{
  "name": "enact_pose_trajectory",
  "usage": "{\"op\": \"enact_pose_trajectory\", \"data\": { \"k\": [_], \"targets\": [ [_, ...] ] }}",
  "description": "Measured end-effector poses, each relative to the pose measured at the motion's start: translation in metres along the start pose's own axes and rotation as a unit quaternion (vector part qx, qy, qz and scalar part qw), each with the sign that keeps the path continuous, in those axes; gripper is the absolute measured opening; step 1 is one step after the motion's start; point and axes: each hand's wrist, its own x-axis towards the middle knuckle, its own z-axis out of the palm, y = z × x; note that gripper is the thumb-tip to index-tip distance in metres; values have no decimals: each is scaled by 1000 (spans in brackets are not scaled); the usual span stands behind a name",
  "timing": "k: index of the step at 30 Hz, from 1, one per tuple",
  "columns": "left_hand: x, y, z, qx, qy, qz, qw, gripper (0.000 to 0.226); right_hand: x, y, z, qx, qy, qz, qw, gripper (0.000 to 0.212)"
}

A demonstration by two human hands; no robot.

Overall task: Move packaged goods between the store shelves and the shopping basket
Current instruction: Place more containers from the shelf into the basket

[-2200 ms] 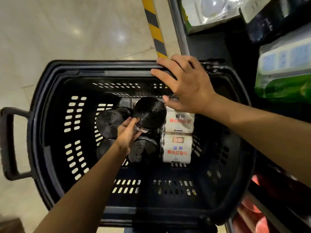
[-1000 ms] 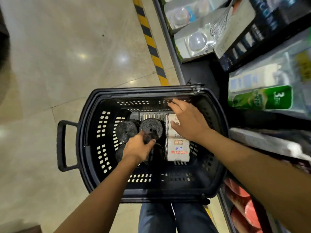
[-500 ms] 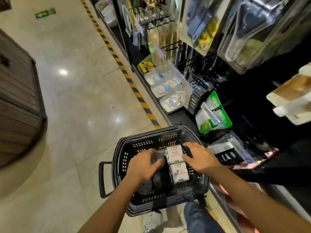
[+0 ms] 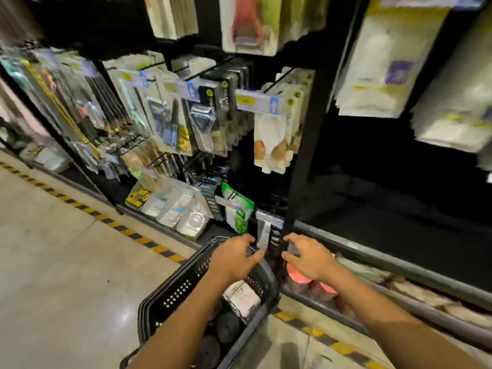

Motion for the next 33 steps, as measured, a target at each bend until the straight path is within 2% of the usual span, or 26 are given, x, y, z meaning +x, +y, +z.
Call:
{"op": "enact_pose_trajectory", "data": {
  "k": [8, 18, 26, 33],
  "targets": [
    [13, 172, 33, 72, -26, 154, 985, 44, -104, 126, -55, 53, 92, 116, 988, 47],
    [-8, 412, 116, 74, -57, 282, 955, 47, -277, 307, -125, 110, 203, 244, 942, 48],
    [6, 523, 170, 75, -103, 315, 940, 48, -338, 409, -147, 138, 242, 324, 904, 44],
    [91, 585, 227, 36, -135, 283, 949, 47, -313, 505, -164, 137, 257, 327, 899, 46]
  ]
}}
